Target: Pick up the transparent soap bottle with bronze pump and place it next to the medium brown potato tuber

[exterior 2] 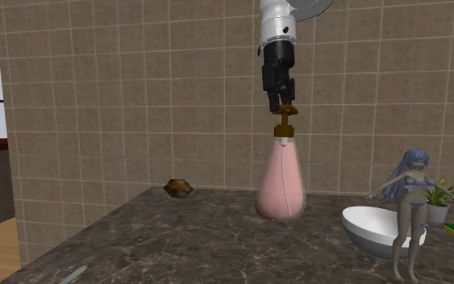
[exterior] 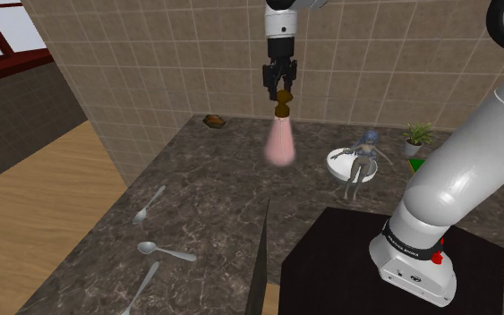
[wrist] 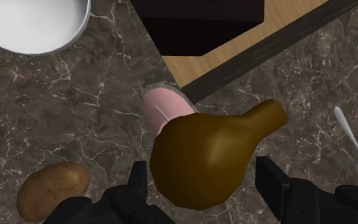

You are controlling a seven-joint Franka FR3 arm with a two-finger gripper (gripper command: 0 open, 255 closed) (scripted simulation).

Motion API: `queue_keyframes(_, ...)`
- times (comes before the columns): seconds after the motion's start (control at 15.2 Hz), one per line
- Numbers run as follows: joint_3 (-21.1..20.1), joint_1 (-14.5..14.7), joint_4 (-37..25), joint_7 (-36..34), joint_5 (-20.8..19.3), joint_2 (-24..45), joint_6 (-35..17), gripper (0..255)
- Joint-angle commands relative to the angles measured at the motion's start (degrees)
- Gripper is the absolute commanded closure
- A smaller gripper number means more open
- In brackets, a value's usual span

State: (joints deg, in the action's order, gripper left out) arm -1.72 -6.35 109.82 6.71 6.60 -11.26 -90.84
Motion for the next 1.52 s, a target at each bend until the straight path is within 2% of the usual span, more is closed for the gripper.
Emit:
queue_keyframes(0.0, 0.03, -0.04, 1.66, 0.24, -0.01, -0.12, -1.57, 255)
queue_keyframes(1.12, -0.19, 0.07, 13.43, 1.47, 0.28, 1.11, -14.53, 255)
queue_keyframes(1.45, -0.19, 0.07, 13.43, 1.47, 0.28, 1.11, -14.53, 255)
